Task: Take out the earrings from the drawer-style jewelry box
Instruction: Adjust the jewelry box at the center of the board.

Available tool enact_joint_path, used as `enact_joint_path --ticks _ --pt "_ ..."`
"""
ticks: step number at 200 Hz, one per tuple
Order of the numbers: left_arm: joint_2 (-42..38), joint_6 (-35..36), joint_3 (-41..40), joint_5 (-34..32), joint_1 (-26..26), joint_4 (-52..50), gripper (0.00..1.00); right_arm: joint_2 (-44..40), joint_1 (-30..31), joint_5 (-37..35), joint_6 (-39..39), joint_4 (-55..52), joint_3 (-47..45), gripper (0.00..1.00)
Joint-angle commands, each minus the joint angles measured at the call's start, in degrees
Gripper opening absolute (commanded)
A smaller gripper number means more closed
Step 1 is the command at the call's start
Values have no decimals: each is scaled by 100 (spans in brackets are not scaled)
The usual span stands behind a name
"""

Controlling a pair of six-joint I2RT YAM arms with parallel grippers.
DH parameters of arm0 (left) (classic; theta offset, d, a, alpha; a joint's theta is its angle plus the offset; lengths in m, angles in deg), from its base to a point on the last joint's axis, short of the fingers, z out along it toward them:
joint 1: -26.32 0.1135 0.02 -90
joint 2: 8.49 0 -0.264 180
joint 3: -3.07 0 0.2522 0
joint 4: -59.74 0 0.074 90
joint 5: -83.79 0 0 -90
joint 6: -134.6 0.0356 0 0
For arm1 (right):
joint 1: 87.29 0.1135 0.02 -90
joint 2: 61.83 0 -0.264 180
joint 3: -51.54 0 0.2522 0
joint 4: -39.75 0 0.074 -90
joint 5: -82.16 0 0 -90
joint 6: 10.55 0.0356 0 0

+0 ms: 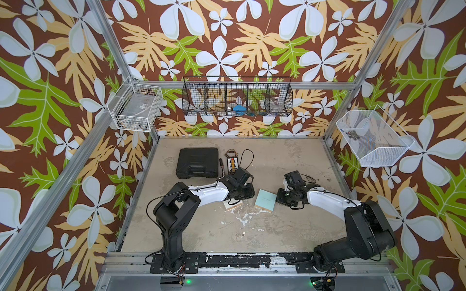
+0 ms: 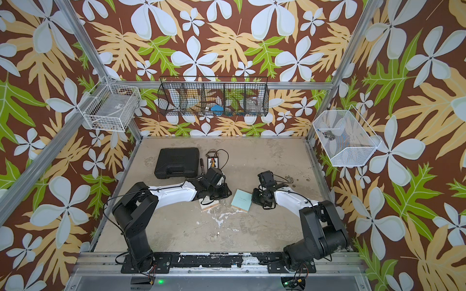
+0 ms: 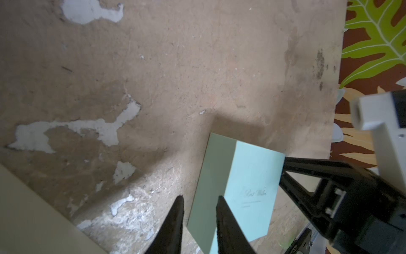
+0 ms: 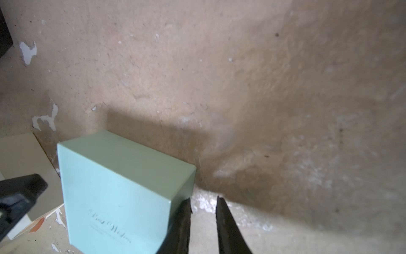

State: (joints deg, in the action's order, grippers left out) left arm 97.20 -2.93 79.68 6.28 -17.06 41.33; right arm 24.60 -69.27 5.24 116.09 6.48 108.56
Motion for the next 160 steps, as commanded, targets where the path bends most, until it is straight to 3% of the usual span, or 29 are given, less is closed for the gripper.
enact_joint_path --ticks 1,115,160 --pt "-5 78 -53 -52 13 -143 28 183 6 -23 -271 -19 175 24" --pt "-547 78 -569 -575 56 -419 27 787 484 222 -280 21 770 24" --pt "-1093 -411 -592 -477 51 -491 36 63 492 -551 -588 -413 673 24"
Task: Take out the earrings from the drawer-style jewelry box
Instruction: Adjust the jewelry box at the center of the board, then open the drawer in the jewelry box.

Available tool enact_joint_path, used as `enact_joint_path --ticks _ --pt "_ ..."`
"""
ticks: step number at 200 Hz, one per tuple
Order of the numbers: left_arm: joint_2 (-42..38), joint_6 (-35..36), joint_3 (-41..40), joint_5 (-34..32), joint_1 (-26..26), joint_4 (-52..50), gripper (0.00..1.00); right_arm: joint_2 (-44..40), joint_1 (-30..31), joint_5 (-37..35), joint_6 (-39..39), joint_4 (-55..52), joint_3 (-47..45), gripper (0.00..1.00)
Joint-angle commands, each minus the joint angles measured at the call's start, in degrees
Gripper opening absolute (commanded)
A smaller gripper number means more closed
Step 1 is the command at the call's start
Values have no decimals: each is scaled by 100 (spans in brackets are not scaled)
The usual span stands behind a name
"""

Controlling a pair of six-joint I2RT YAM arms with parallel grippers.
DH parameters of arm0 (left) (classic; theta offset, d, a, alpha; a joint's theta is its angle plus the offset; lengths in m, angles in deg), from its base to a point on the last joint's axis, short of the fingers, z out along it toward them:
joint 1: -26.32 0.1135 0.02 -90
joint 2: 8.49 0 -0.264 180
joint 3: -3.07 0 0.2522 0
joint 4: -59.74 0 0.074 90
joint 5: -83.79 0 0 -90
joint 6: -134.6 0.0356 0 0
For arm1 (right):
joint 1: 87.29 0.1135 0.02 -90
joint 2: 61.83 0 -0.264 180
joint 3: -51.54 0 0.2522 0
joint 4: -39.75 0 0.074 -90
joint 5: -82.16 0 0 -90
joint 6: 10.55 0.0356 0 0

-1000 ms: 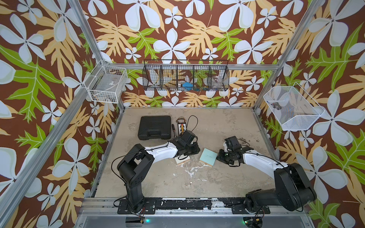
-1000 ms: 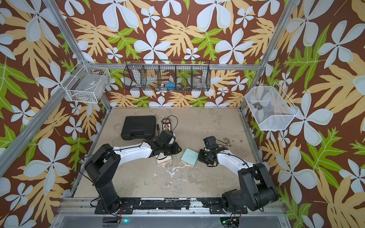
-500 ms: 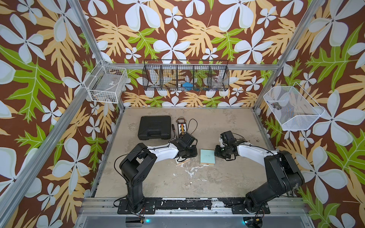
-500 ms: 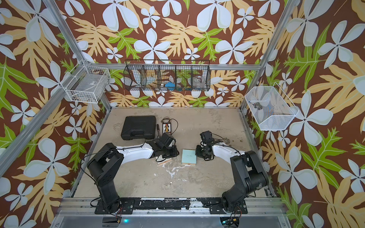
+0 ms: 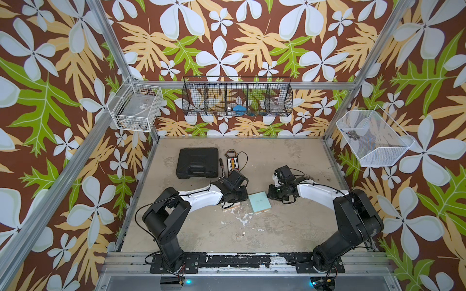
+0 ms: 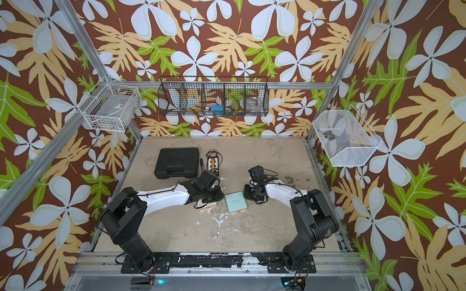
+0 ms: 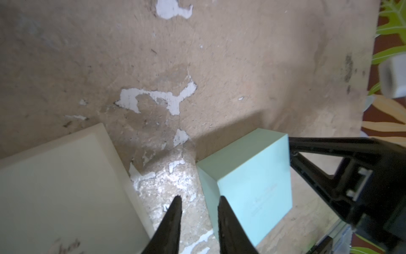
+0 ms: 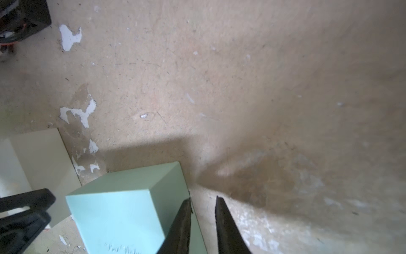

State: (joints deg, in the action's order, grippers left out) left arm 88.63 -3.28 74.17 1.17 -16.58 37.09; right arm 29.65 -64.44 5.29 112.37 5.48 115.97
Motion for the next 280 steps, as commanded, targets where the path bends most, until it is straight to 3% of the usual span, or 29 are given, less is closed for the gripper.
enact_joint_path --ticks 1,27,45,72,92,142,280 --pt "-255 -404 -49 44 2 -60 37 -471 9 -574 -221 -330 -72 24" --pt "-559 -1076 -355 374 -66 156 39 -1271 206 -878 -283 -701 -429 25" --pt "-662 -1436 -498 512 -172 354 40 -1671 700 -984 -99 -922 -760 25" --pt "-527 -1653 -505 688 -292 432 43 -2111 1445 -1064 436 -957 -1301 27" --pt "-407 -1735 -530 736 -322 528 47 -2294 1661 -991 617 -681 -1626 30" --pt "-99 -1863 -598 889 -358 844 43 -1909 1785 -767 261 56 -1698 32" --pt "228 -1786 -851 984 -367 1361 37 -1559 1968 -935 230 1481 -2123 32"
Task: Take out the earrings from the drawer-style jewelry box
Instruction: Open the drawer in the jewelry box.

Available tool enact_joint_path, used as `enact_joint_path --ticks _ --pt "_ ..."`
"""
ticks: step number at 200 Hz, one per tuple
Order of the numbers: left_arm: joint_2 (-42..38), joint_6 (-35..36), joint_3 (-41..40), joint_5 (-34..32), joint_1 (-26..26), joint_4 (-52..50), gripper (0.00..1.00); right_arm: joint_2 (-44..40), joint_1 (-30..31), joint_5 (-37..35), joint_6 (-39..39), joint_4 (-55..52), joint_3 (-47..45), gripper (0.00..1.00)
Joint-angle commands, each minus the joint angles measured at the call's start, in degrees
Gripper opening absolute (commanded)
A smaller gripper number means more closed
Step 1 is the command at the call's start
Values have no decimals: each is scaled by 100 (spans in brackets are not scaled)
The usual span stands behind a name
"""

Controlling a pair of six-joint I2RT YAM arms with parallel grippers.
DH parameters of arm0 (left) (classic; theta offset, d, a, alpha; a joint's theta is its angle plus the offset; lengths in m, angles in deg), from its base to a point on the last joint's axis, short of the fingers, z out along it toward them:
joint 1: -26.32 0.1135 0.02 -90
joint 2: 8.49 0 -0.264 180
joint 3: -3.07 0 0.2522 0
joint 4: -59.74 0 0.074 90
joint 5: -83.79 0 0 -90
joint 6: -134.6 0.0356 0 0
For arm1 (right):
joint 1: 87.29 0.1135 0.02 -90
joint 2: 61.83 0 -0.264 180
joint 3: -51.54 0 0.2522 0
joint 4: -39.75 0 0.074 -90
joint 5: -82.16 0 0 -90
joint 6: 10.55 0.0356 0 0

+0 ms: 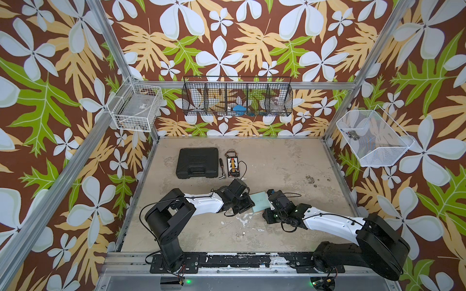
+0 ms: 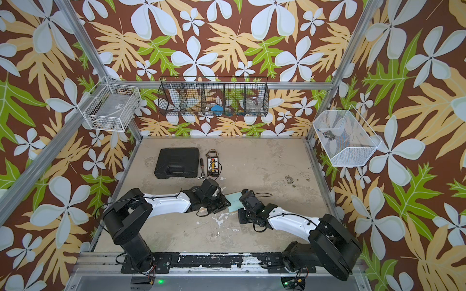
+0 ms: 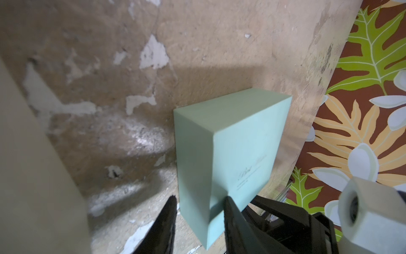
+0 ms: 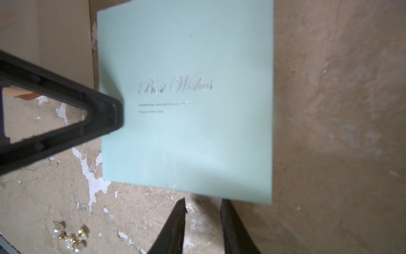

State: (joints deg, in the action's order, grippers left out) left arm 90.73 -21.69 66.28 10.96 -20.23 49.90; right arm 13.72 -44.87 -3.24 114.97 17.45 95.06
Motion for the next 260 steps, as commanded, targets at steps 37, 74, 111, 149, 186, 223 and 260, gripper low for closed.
enact_joint_path --ticks 37,74,111,149,186,223,260 --pt "91 88 -76 -3 -4 116 36 185 10 -43 7 510 -59 32" --pt "121 122 -85 -30 -4 109 34 303 13 -152 -39 600 -5 32" --pt "141 132 -69 -62 -4 91 34 476 3 -134 -43 711 47 30" --pt "142 177 -50 -122 -5 38 33 522 -38 -150 -70 766 112 21" --pt "161 205 -50 -174 -4 12 33 560 -150 -88 -150 766 199 14" --pt "194 273 20 -247 -1 -31 33 549 -203 16 -237 766 223 3" --pt "179 282 25 -327 -2 -40 33 474 -236 62 -314 646 225 0"
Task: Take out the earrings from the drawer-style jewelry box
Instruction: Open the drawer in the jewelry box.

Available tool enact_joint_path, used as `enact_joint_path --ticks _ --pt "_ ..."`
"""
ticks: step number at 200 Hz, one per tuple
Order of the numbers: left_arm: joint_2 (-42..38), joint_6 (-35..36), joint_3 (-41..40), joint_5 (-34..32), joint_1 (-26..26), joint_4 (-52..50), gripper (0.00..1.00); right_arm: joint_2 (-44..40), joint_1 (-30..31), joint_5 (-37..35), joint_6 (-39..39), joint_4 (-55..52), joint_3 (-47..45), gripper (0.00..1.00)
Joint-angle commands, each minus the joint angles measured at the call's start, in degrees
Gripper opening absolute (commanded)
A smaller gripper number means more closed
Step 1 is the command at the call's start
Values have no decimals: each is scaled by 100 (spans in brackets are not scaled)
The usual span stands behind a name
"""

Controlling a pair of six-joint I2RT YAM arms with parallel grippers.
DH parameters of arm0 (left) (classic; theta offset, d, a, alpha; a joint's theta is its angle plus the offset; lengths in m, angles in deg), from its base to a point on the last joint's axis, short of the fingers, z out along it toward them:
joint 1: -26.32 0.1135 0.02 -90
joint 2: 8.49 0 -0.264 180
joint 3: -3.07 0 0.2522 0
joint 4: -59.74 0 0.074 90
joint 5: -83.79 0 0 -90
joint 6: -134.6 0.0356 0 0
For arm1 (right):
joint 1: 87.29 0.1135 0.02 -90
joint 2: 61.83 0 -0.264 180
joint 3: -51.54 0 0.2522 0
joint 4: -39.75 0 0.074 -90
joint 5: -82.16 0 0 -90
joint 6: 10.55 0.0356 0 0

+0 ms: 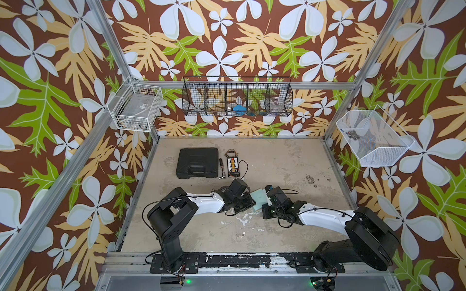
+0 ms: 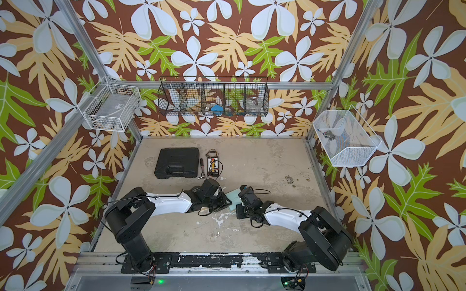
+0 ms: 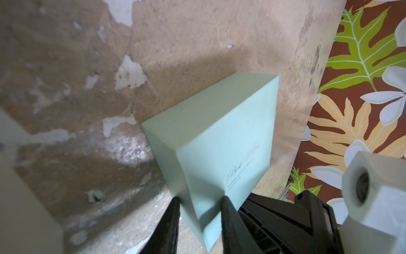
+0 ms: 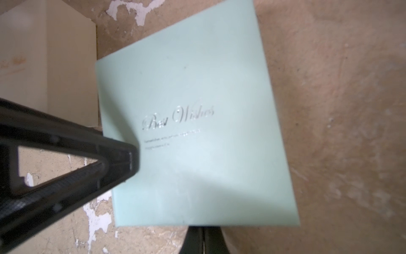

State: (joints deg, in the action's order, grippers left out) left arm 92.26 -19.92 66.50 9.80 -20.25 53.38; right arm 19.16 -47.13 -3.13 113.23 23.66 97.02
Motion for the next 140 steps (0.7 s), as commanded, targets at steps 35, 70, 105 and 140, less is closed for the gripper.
enact_joint_path --ticks 35,70,105,140 --pt "-3 95 -1 -298 -2 -388 33 -125 -97 219 -150 -116 -57 0" --pt "-12 88 8 -344 5 -384 33 -209 -99 277 -52 -285 -186 0" --pt "-3 70 4 -362 -1 -377 33 -354 -103 260 76 -521 -282 0" --pt "37 57 17 -362 -1 -344 32 -567 -105 310 220 -700 -415 0"
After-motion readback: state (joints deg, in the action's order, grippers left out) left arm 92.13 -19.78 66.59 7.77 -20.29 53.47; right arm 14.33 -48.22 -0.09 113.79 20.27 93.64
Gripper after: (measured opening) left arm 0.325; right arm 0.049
